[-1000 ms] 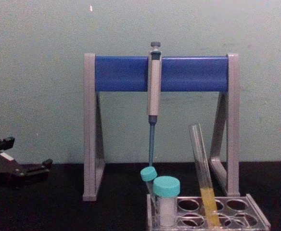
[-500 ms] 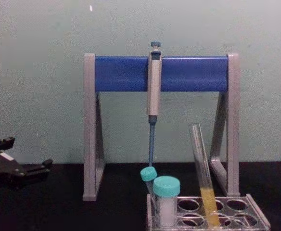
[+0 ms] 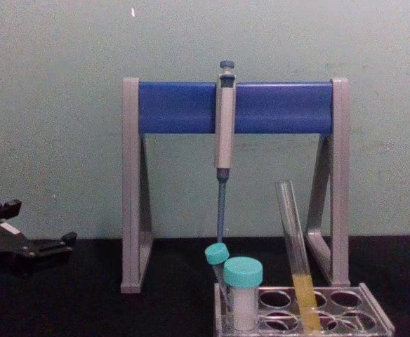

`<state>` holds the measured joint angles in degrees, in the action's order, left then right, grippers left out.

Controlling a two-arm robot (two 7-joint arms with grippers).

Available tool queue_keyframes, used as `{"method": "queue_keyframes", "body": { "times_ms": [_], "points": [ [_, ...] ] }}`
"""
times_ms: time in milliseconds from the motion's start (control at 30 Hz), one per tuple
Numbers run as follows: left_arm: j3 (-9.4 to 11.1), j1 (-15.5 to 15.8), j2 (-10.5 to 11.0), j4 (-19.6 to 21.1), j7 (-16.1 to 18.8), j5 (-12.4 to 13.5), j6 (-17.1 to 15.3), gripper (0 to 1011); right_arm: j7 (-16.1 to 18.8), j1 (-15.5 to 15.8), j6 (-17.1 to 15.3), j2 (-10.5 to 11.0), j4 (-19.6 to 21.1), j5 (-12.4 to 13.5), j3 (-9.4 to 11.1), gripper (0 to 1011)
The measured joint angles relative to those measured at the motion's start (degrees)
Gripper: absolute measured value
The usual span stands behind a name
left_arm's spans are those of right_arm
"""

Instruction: Pick up the test tube from the test tube rack, shake it, then place it back into the test tube rack.

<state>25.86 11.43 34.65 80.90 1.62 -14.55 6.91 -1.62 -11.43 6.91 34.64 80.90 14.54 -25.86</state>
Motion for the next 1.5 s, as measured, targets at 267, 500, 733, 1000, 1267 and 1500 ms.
{"method": "queue_keyframes", "body": {
  "times_ms": [267,500,733,1000,1267,1500],
  "points": [
    [0.0,0.0,0.0,0.0,0.0,0.0,0.0,1001,0.0,0.0,0.0,0.0,0.0,0.0,0.0,1000],
    [0.0,0.0,0.0,0.0,0.0,0.0,0.0,1001,0.0,0.0,0.0,0.0,0.0,0.0,0.0,1000],
    [0.0,0.0,0.0,0.0,0.0,0.0,0.0,1001,0.0,0.0,0.0,0.0,0.0,0.0,0.0,1000],
    [0.0,0.0,0.0,0.0,0.0,0.0,0.0,1001,0.13,0.35,0.22,-0.38,0.16,-0.25,0.81,1000],
    [0.0,0.0,0.0,0.0,0.0,0.01,0.0,1001,2.1,1.61,3.09,-1.08,1.47,0.99,3.18,1000],
    [0.0,0.0,0.0,0.0,0.0,0.0,0.0,1001,6.33,2.36,6.71,-0.94,3.51,2.4,4.15,1000]
  ]
}}
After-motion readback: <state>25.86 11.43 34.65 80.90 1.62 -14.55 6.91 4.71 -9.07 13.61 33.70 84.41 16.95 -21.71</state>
